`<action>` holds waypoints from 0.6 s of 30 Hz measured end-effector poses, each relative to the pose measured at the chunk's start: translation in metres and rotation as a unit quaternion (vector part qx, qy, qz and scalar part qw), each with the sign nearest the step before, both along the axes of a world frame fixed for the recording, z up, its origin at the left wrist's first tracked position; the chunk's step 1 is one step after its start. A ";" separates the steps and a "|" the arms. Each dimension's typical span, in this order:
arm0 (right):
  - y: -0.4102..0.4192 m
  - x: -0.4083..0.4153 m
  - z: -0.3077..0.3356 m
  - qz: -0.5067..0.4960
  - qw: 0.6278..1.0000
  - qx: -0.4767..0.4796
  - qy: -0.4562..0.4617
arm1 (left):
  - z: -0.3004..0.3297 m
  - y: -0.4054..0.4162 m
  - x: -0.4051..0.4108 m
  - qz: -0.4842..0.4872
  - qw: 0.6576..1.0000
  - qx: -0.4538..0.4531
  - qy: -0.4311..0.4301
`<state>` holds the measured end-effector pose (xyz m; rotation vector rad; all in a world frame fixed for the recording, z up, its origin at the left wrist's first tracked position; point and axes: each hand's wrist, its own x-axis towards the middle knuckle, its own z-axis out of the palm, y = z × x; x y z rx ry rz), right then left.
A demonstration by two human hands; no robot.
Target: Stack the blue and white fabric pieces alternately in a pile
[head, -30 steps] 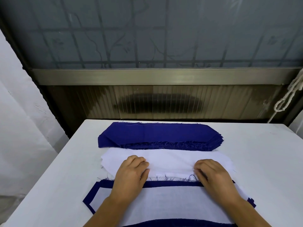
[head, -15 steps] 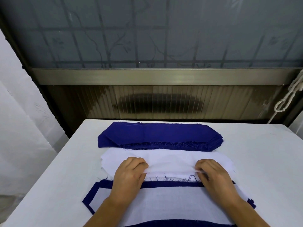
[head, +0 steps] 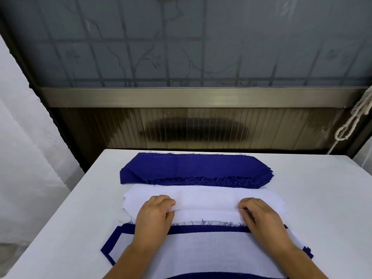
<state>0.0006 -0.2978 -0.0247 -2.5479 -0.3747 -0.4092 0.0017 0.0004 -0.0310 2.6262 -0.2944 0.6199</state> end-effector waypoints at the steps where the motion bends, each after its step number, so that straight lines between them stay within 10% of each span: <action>1: 0.000 0.001 0.000 -0.010 1.000 0.017 0.015 | 0.001 0.001 0.000 0.009 1.000 -0.017 0.018; 13: 0.006 -0.030 0.057 0.004 0.994 0.008 -0.108 | 0.075 0.020 -0.027 -0.040 0.999 -0.001 -0.033; 18: -0.014 -0.061 0.083 0.014 0.988 0.130 0.086 | 0.098 0.049 -0.059 -0.110 0.974 -0.052 0.190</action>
